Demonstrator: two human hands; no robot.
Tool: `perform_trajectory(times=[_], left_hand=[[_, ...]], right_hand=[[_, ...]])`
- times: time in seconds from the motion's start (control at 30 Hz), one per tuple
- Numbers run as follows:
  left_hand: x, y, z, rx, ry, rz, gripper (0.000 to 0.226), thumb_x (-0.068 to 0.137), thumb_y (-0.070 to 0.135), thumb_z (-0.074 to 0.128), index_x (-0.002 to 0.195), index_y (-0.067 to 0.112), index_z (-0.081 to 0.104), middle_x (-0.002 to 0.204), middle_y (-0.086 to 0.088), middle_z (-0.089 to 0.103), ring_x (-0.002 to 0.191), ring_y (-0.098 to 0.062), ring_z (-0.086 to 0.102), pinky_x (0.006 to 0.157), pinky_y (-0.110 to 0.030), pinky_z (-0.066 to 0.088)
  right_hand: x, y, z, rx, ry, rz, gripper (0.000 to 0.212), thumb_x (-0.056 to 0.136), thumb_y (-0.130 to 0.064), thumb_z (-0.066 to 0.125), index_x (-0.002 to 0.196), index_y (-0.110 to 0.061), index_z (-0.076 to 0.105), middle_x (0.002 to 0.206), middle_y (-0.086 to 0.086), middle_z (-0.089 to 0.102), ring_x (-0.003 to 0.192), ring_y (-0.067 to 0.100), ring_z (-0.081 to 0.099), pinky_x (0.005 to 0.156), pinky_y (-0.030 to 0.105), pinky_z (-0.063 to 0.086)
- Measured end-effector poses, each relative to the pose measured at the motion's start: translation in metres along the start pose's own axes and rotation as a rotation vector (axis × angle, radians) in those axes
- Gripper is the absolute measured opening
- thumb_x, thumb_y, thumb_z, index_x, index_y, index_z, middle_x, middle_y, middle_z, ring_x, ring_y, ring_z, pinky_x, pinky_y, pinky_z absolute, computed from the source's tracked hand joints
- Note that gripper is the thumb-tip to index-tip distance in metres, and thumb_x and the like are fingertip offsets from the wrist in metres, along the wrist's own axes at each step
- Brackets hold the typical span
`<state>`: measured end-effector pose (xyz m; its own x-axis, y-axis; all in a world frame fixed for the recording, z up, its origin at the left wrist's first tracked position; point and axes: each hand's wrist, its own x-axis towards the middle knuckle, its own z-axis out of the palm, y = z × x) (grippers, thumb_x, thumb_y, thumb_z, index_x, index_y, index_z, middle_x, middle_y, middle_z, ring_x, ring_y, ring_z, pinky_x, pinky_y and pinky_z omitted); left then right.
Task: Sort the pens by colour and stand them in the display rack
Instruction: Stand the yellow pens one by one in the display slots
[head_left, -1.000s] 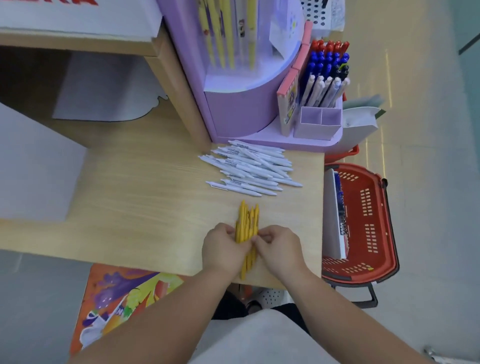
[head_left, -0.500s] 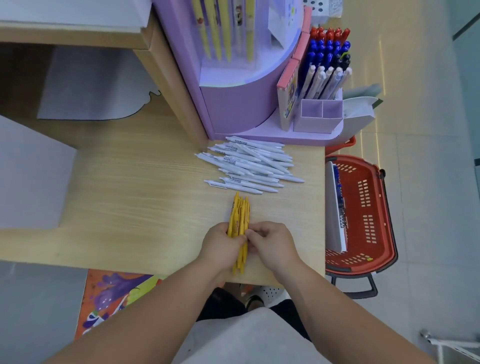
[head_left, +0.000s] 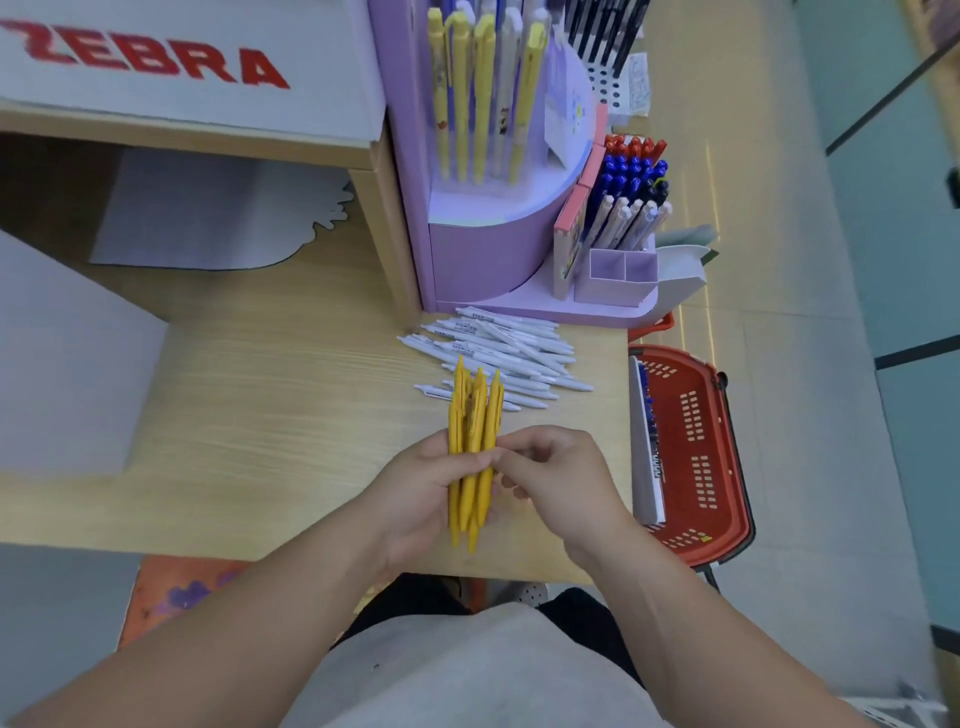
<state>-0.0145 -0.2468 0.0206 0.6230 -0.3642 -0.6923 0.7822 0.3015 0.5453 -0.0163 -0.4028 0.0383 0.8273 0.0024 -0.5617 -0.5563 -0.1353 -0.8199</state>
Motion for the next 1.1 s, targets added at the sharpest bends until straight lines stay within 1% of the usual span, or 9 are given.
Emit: perform_trajectory(times=[0.13, 0.3, 0.37, 0.43, 0.5, 0.6, 0.77, 0.97, 1.1], left_hand=[[-0.020, 0.018, 0.009, 0.060, -0.098, 0.051, 0.017, 0.082, 0.005, 0.067, 0.094, 0.016, 0.073, 0.081, -0.014, 0.060, 0.067, -0.024, 0.059, 0.059, -0.037, 0.053], [-0.036, 0.025, 0.022, 0.153, -0.060, 0.173, 0.021, 0.079, 0.011, 0.068, 0.100, 0.014, 0.068, 0.081, -0.013, 0.061, 0.064, -0.022, 0.058, 0.054, -0.033, 0.047], [-0.046, 0.027, 0.025, 0.151, 0.003, 0.226, 0.024, 0.078, 0.013, 0.069, 0.101, 0.014, 0.067, 0.079, -0.012, 0.061, 0.063, -0.020, 0.058, 0.052, -0.031, 0.045], [-0.059, 0.025, 0.027, 0.111, 0.075, 0.266, 0.026, 0.076, 0.014, 0.069, 0.102, 0.014, 0.066, 0.075, -0.008, 0.062, 0.059, -0.018, 0.056, 0.050, -0.029, 0.043], [-0.075, 0.020, 0.029, 0.042, 0.125, 0.304, 0.027, 0.076, 0.013, 0.068, 0.102, 0.013, 0.068, 0.073, -0.009, 0.061, 0.055, -0.017, 0.054, 0.047, -0.026, 0.042], [-0.100, 0.006, 0.027, -0.066, 0.198, 0.350, 0.026, 0.074, 0.010, 0.068, 0.101, 0.008, 0.069, 0.077, -0.012, 0.063, 0.055, -0.016, 0.056, 0.045, -0.025, 0.044], [-0.146, -0.018, 0.006, -0.180, 0.385, 0.440, 0.018, 0.077, 0.017, 0.072, 0.095, 0.015, 0.074, 0.080, -0.013, 0.065, 0.059, -0.022, 0.055, 0.049, -0.027, 0.042], [-0.204, -0.045, -0.042, -0.374, 0.554, 0.541, 0.024, 0.078, 0.016, 0.072, 0.101, 0.009, 0.069, 0.083, -0.015, 0.069, 0.060, -0.021, 0.060, 0.049, -0.028, 0.044], [-0.252, -0.067, -0.094, -0.415, 0.619, 0.598, 0.018, 0.076, 0.015, 0.073, 0.093, 0.009, 0.067, 0.071, -0.009, 0.066, 0.058, -0.022, 0.060, 0.048, -0.028, 0.045]], right_hand=[[-0.013, -0.029, -0.008, -0.003, -0.041, -0.030, 0.009, 0.084, -0.013, 0.073, 0.077, -0.008, 0.075, 0.064, 0.007, 0.066, 0.060, 0.010, 0.059, 0.056, 0.024, 0.047], [-0.019, -0.044, -0.010, 0.027, -0.098, -0.056, 0.026, 0.087, -0.026, 0.072, 0.065, -0.013, 0.068, 0.060, 0.006, 0.062, 0.059, 0.012, 0.057, 0.057, 0.028, 0.045], [-0.017, -0.047, -0.008, 0.057, -0.151, -0.070, 0.024, 0.088, -0.024, 0.071, 0.069, -0.011, 0.065, 0.063, 0.006, 0.062, 0.061, 0.013, 0.058, 0.059, 0.030, 0.045], [-0.016, -0.050, -0.004, 0.103, -0.232, -0.079, 0.018, 0.089, -0.021, 0.070, 0.082, -0.006, 0.064, 0.069, 0.009, 0.063, 0.063, 0.015, 0.060, 0.059, 0.030, 0.045], [-0.015, -0.054, 0.001, 0.130, -0.332, -0.082, 0.020, 0.088, -0.021, 0.071, 0.096, -0.004, 0.064, 0.073, 0.012, 0.064, 0.064, 0.019, 0.061, 0.059, 0.029, 0.045], [-0.013, -0.061, 0.014, 0.126, -0.501, -0.096, 0.020, 0.091, -0.025, 0.066, 0.096, -0.006, 0.067, 0.075, 0.017, 0.064, 0.065, 0.027, 0.058, 0.058, 0.030, 0.045], [-0.023, -0.068, 0.057, 0.095, -0.717, -0.068, 0.023, 0.097, -0.022, 0.055, 0.099, -0.008, 0.074, 0.078, 0.015, 0.064, 0.066, 0.020, 0.057, 0.059, 0.028, 0.047], [-0.053, -0.075, 0.136, -0.023, -0.880, -0.095, 0.032, 0.082, -0.031, 0.064, 0.104, -0.009, 0.069, 0.084, 0.011, 0.070, 0.065, 0.019, 0.058, 0.060, 0.028, 0.048], [-0.078, -0.071, 0.211, -0.084, -0.953, -0.122, 0.025, 0.083, -0.025, 0.067, 0.103, -0.009, 0.067, 0.086, 0.018, 0.068, 0.064, 0.021, 0.060, 0.060, 0.028, 0.050]])
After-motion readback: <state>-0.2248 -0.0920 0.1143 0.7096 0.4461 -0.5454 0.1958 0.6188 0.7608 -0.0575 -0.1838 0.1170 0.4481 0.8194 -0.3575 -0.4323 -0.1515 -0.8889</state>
